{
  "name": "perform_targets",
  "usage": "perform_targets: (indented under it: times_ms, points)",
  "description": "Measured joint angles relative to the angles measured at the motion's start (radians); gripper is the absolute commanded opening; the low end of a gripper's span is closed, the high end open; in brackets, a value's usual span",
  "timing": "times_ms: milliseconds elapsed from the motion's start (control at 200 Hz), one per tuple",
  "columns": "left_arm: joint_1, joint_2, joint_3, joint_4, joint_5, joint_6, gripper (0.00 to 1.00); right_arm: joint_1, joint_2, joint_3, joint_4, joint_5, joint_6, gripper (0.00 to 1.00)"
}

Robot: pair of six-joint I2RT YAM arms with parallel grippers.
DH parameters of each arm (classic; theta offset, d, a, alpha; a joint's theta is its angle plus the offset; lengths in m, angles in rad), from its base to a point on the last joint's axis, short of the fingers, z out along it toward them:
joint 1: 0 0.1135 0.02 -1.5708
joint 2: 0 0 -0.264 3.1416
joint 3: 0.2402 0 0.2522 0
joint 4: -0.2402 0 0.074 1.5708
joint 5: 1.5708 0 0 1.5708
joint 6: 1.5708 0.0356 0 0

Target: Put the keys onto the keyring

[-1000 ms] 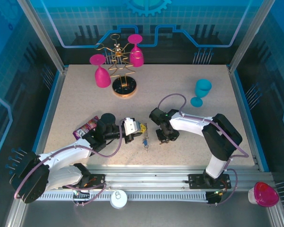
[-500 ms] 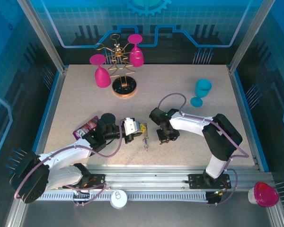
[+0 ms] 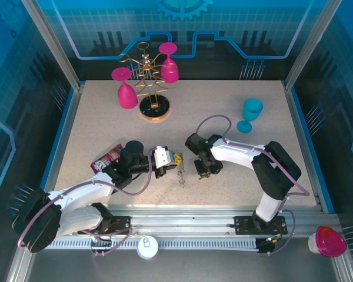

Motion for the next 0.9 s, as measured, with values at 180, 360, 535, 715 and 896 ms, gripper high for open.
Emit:
perform_targets:
  times_ms: [180,360,535,715,896]
  points:
    - [0.0,0.0,0.0,0.0,0.0,0.0,0.0,0.0,0.0,0.0,-0.001,0.0,-0.002,0.05]
    - [0.0,-0.002,0.0,-0.001,0.0,0.0,0.0,0.004,0.0,0.011,-0.006,0.005,-0.008,0.0]
    - [0.0,-0.005,0.0,-0.006,0.0,0.002,0.0,0.004,0.0,0.011,-0.007,0.007,-0.012,0.0]
    - [-0.001,-0.005,0.0,-0.008,0.0,0.017,0.0,0.004,0.003,0.011,-0.006,0.006,-0.015,0.06]
    - [-0.001,-0.005,0.0,-0.008,0.0,0.019,0.0,0.003,0.009,0.011,-0.006,0.003,-0.018,0.08]
